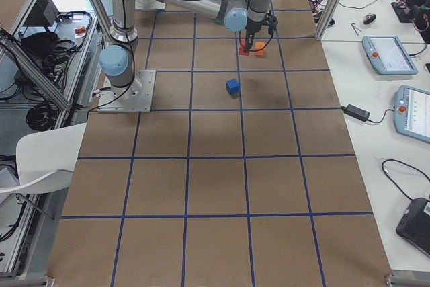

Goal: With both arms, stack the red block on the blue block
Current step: 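Carry the red cube with the right gripper over the blue cube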

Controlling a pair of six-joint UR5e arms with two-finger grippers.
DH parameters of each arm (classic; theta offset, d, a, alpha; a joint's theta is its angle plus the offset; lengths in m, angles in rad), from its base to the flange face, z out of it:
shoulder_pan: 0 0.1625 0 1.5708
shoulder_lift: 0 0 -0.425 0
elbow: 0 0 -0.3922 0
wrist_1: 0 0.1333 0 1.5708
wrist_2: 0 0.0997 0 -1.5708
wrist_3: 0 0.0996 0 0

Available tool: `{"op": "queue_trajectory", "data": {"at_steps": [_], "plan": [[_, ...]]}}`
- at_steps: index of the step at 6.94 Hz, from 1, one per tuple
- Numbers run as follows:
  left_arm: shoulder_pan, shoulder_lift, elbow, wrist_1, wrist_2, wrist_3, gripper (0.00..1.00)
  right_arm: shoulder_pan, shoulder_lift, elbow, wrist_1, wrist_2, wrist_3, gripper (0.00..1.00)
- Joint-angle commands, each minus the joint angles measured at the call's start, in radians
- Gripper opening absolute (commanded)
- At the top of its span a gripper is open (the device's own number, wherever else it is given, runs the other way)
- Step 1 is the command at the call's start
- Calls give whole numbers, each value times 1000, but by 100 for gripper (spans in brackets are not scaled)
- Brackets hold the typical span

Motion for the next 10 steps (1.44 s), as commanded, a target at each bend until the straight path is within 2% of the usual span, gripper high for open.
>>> {"op": "queue_trajectory", "data": {"at_steps": [1,3,5,8,10], "plan": [[0,-7,5,-2,2,-2,100,-116,-24,84,-12,-5,-224,0],[0,-7,5,-2,0,-2,100,-170,-27,133,-82,-8,-391,0],[0,-7,7,-2,0,-2,100,-174,-27,146,-87,-29,-516,0],[0,-7,5,-2,0,-2,100,-171,-18,147,-88,-28,-522,0],[0,-7,5,-2,0,-2,100,-171,-15,173,-133,-26,-522,0]]}}
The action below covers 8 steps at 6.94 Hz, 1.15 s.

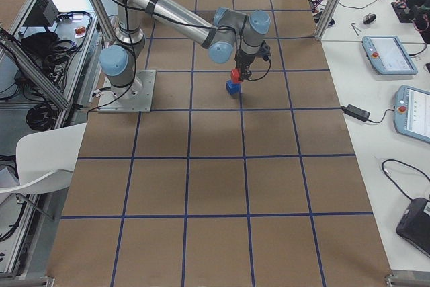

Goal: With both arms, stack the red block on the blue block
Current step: 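Lower the red cube onto the blue cube with the right gripper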

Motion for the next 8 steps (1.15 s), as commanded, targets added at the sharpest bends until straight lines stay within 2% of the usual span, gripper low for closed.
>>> {"op": "queue_trajectory", "data": {"at_steps": [1,3,4,6,8], "plan": [[0,0,0,0,-1,0,100,0,1,41,-52,1,1,0],[0,0,0,0,1,0,100,0,1,61,-86,1,1,6],[0,0,0,0,-1,0,100,0,1,61,-87,1,1,16],[0,0,0,0,-1,0,100,0,3,61,-87,1,6,49],[0,0,1,0,-1,0,100,0,3,61,-89,3,10,87]]}}
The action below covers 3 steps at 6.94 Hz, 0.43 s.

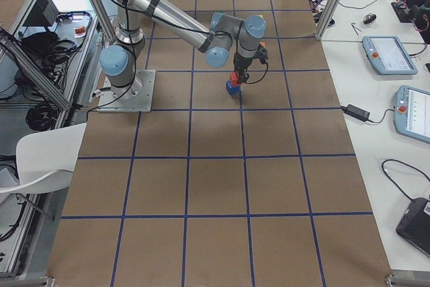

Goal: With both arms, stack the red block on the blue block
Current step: 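Lower the red cube onto the blue cube with the right gripper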

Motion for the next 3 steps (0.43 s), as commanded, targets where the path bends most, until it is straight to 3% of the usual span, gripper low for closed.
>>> {"op": "queue_trajectory", "data": {"at_steps": [1,3], "plan": [[0,0,1,0,-2,0,100,0,2,0,1,-2,-4,88],[0,-3,4,2,-2,-2,100,0,0,-9,2,-6,12,100]]}}
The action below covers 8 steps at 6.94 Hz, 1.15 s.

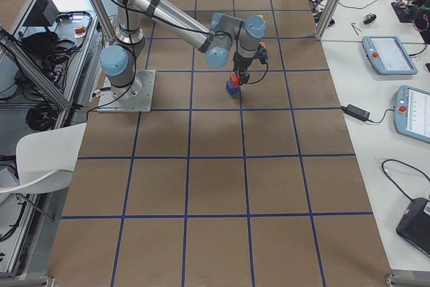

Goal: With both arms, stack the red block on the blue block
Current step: 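Open the right gripper and raise it away from the stack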

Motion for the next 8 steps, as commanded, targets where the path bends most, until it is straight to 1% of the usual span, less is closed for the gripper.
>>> {"op": "queue_trajectory", "data": {"at_steps": [1,2,3,4,5,6,7,8], "plan": [[0,0,0,-1,0,0,100,0,-15,-15,13,-5,47,100],[0,-1,1,1,0,0,100,-2,-39,-28,34,-4,124,100],[0,-1,0,-1,0,-1,100,0,-77,-71,124,-4,178,100],[0,-1,1,-1,0,-1,100,0,-108,-138,257,-5,218,100],[0,-1,1,1,-2,-1,100,3,-137,-200,358,-7,297,100],[0,-1,1,1,-2,-1,100,12,-174,-243,419,-2,410,100],[0,-1,0,-1,-2,-1,100,15,-211,-274,468,13,454,100],[0,-1,0,1,-2,-1,100,49,-235,-294,500,8,460,100]]}}
